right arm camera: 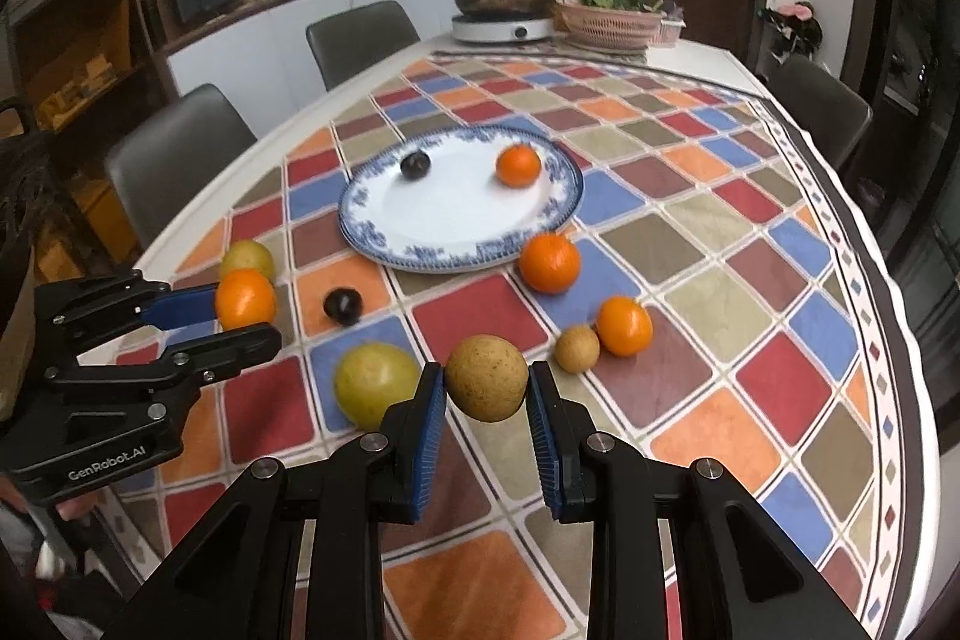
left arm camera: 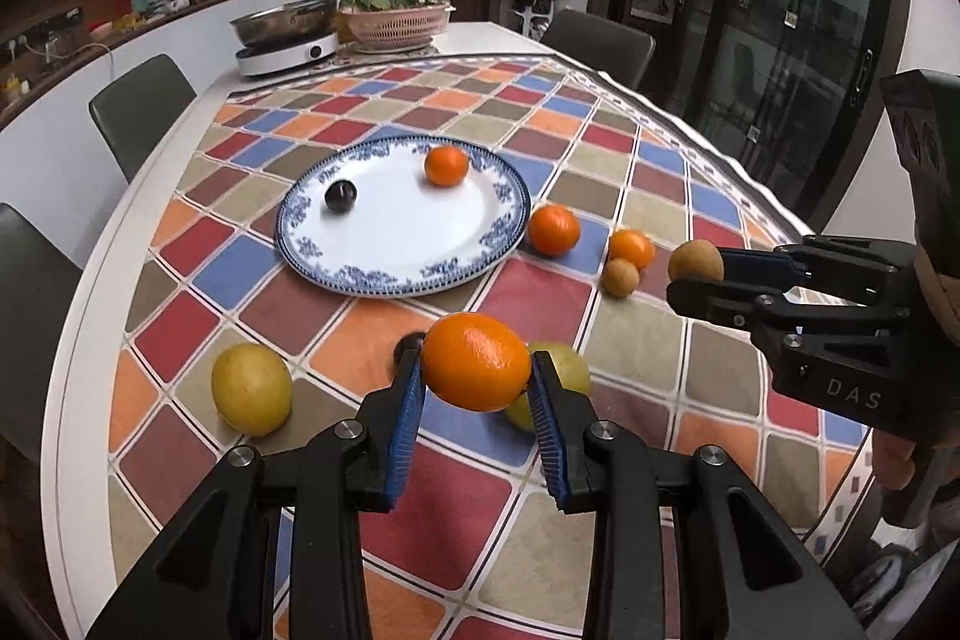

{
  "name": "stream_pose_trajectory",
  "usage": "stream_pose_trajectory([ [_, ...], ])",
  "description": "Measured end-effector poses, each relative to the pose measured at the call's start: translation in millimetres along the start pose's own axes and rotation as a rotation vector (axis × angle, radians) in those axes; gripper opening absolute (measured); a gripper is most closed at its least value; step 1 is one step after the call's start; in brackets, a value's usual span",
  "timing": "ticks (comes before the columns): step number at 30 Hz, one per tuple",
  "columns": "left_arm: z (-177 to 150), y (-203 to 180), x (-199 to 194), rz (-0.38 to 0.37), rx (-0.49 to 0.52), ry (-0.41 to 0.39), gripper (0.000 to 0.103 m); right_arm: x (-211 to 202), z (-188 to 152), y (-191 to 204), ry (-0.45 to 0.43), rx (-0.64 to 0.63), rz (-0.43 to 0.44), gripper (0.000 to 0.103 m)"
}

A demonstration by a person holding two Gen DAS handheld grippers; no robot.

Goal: Organize fruits
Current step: 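Carry the mandarin and kiwi onto the white plate and release both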

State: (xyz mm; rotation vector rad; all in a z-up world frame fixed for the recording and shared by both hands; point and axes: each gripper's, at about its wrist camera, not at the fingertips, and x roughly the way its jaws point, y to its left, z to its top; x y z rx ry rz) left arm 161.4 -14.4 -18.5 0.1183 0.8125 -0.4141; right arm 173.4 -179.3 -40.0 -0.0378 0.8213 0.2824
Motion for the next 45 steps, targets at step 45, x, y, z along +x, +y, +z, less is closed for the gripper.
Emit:
stream_pose_trajectory([
  [45,122.5,73.7,117.4,-0.010,-0.109,0.103,0.035,122.5,136.0,-23.4,0.152,-0.019,0.102,0.029],
])
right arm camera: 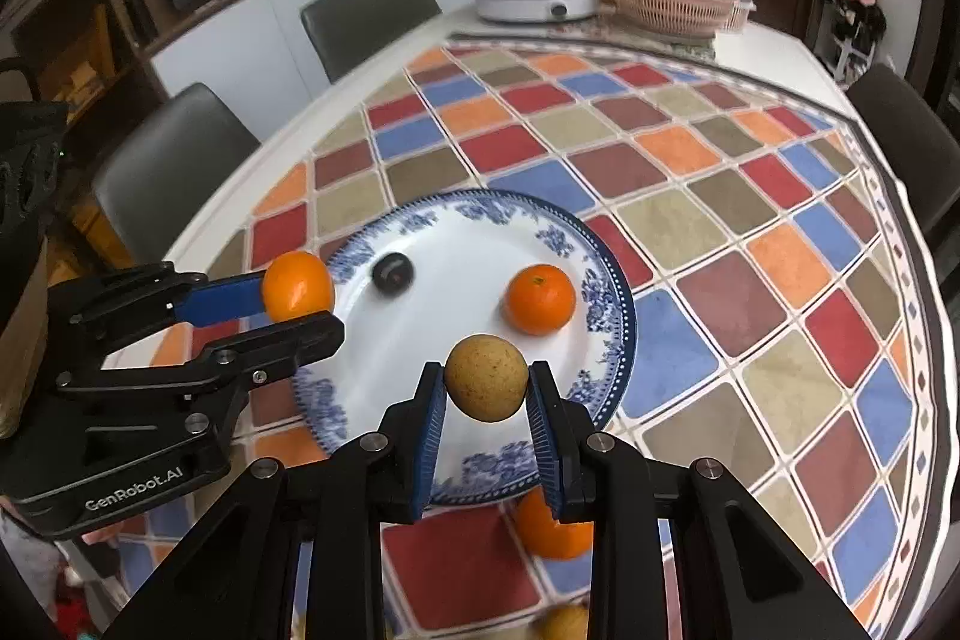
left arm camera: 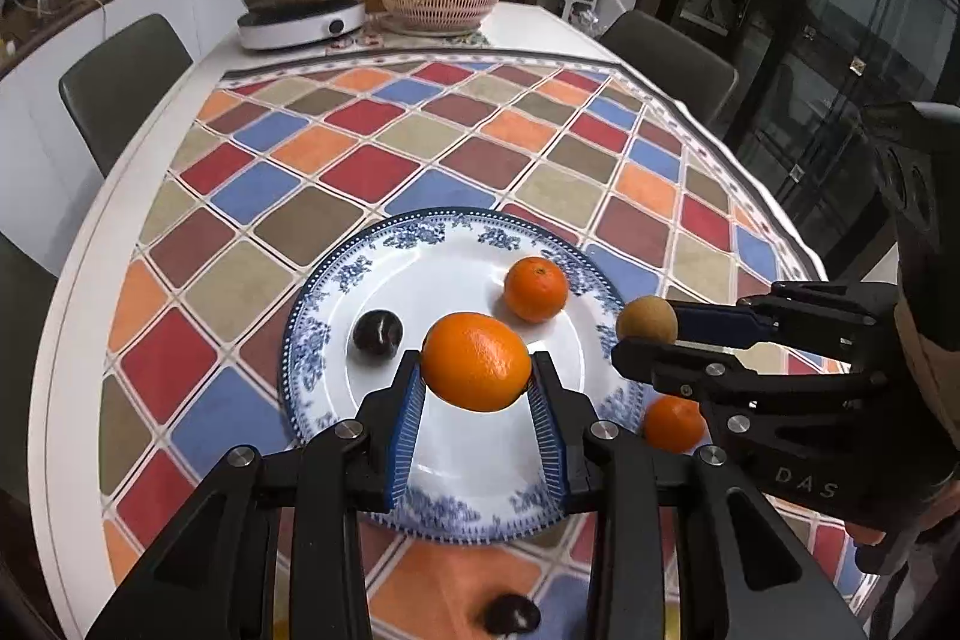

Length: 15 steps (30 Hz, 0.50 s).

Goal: Organize fruits
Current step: 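Carry the mandarin and kiwi onto the white plate and release both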

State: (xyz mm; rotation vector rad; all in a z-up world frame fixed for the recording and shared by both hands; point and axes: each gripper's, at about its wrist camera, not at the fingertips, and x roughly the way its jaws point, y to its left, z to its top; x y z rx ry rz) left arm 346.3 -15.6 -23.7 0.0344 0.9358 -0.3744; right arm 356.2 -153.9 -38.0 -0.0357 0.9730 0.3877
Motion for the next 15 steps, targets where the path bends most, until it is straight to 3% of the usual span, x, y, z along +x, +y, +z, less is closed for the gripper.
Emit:
stream_pose_trajectory([
  [15,17.2,10.9,66.9,0.002,-0.021,0.147,0.035,49.8,12.7,-20.8,0.116,0.000,0.011,0.029],
])
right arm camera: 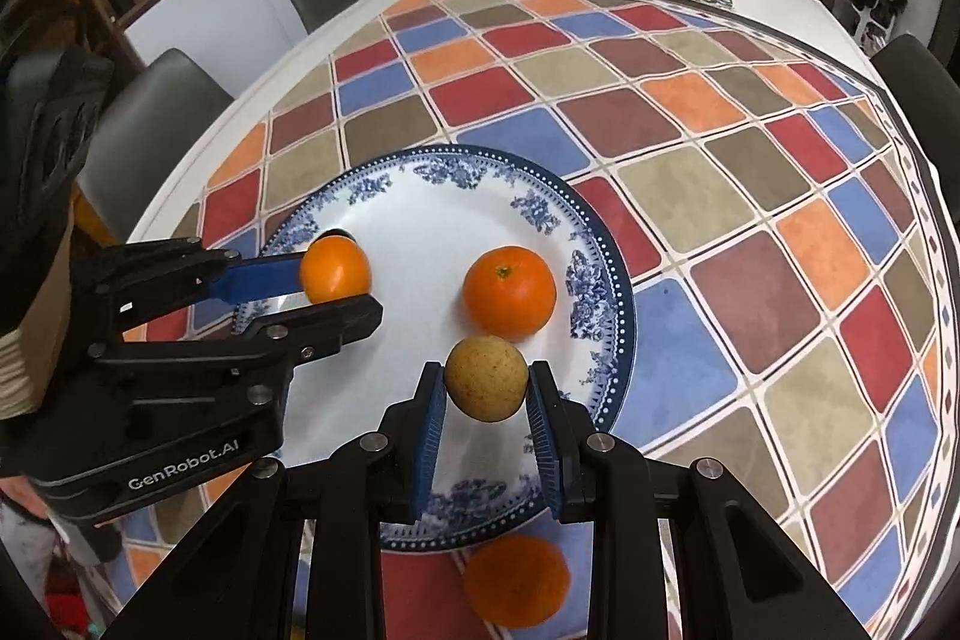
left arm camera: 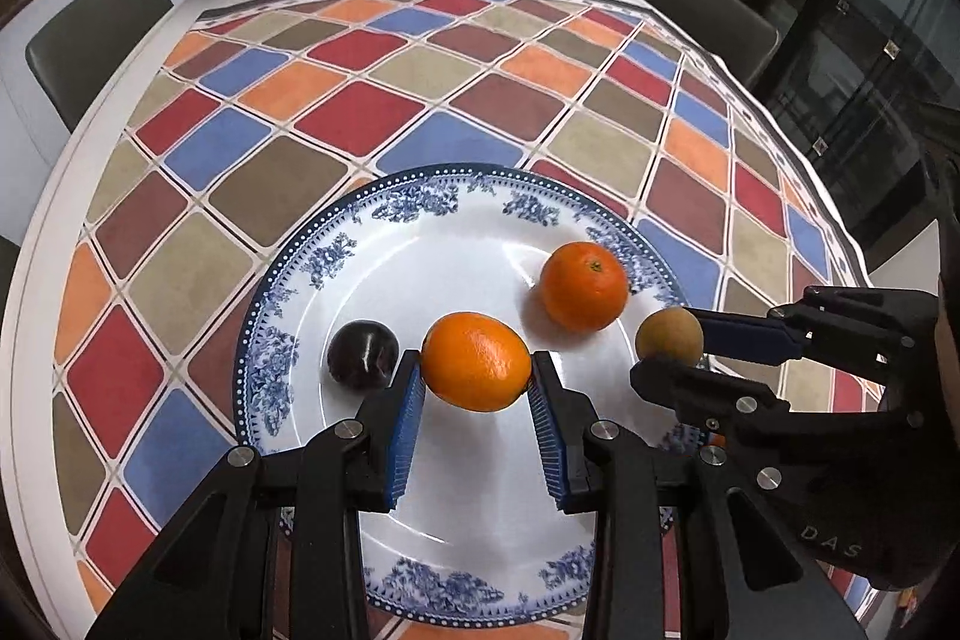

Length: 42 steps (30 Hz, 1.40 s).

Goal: Organize fruits
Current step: 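Carry the mandarin and kiwi onto the white plate and release both, then withdraw both tools from the plate toward the yellow pomelos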

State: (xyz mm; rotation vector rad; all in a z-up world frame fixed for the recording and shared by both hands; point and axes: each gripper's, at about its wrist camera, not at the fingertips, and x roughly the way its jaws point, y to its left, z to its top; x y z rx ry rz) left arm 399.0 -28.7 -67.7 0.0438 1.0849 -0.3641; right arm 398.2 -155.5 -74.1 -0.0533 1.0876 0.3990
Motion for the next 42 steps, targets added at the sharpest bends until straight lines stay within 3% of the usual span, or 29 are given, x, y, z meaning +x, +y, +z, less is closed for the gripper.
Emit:
stream_pose_trajectory([
  [7,2.8,2.8,7.0,0.003,-0.009,0.023,0.035,9.1,1.1,-3.6,0.012,0.007,-0.003,0.029],
  [11,3.1,4.6,5.9,0.018,-0.012,0.021,0.046,10.7,1.1,-5.0,0.011,0.009,-0.005,0.029],
  [21,-1.1,6.7,-20.2,0.055,-0.020,-0.016,0.046,0.3,-1.6,-2.9,-0.011,0.001,-0.020,0.033],
  [30,-16.9,-12.1,-69.7,0.110,0.002,-0.104,0.046,-39.1,-10.0,4.1,-0.088,-0.007,-0.022,0.033],
  [42,-59.2,-36.0,-139.9,0.108,0.035,-0.225,0.046,-109.2,-41.1,28.8,-0.218,-0.022,-0.028,0.033],
])
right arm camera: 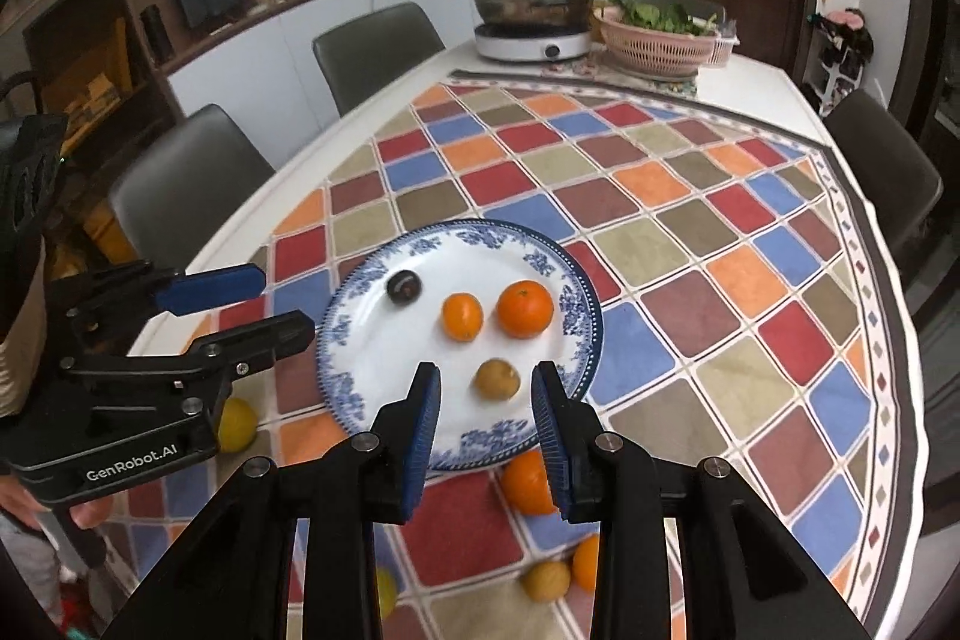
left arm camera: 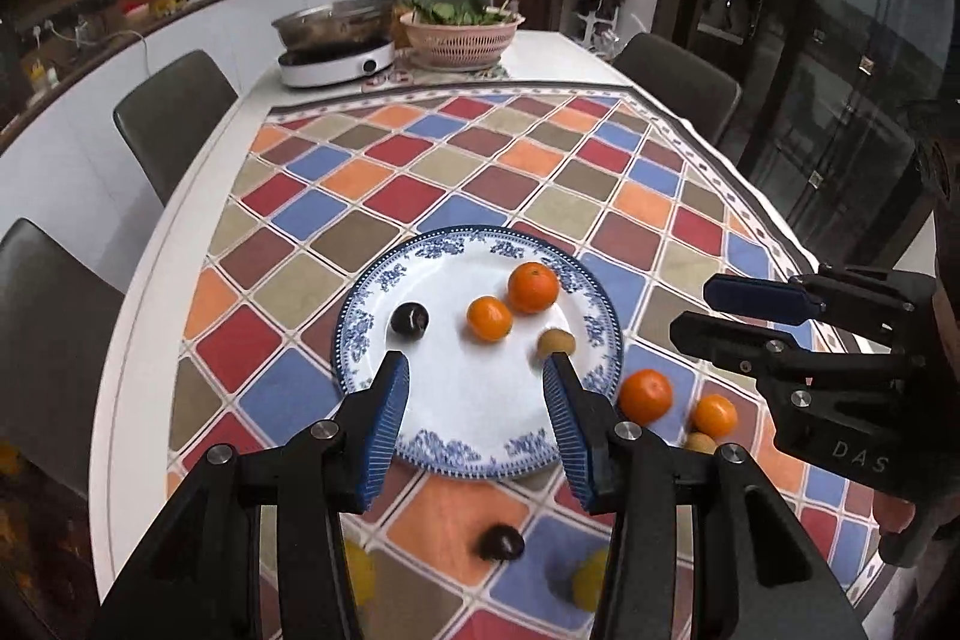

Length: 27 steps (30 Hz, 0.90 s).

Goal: Organize fruits
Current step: 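Withdraw both tools from the plate toward the yellow pomelos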

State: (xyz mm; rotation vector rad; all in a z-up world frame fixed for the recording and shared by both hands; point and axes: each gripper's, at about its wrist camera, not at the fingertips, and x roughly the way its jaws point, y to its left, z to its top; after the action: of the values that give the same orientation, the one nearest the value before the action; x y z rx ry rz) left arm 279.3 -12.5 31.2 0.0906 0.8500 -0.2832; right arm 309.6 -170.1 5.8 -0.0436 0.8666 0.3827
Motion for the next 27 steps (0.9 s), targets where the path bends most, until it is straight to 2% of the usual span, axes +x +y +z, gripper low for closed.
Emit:
stream_pose_trajectory([
  [4,-11.0,-1.3,-26.2,-0.005,-0.001,-0.044,0.046,-25.0,-9.0,15.6,-0.045,-0.025,-0.021,0.033],
  [6,-18.2,0.4,-40.7,-0.007,-0.007,-0.068,0.051,-36.1,-13.2,24.0,-0.065,-0.037,-0.032,0.033],
  [9,-27.7,2.5,-56.4,0.000,-0.005,-0.095,0.052,-51.6,-21.4,36.3,-0.092,-0.054,-0.057,0.044],
  [12,-40.0,6.7,-71.0,0.009,0.000,-0.114,0.058,-63.1,-30.1,48.5,-0.110,-0.053,-0.066,0.045],
  [15,-51.2,12.8,-81.5,0.027,0.001,-0.121,0.062,-70.9,-39.2,60.7,-0.125,-0.042,-0.072,0.047],
  [17,-59.8,17.8,-88.5,0.038,0.003,-0.122,0.064,-75.2,-44.2,68.9,-0.136,-0.026,-0.067,0.056],
  [19,-67.1,21.7,-93.6,0.046,0.004,-0.125,0.065,-78.9,-49.3,77.4,-0.148,-0.019,-0.062,0.059],
  [27,-93.3,38.6,-108.6,0.082,0.025,-0.130,0.073,-77.5,-61.4,93.6,-0.128,0.064,-0.067,0.061],
])
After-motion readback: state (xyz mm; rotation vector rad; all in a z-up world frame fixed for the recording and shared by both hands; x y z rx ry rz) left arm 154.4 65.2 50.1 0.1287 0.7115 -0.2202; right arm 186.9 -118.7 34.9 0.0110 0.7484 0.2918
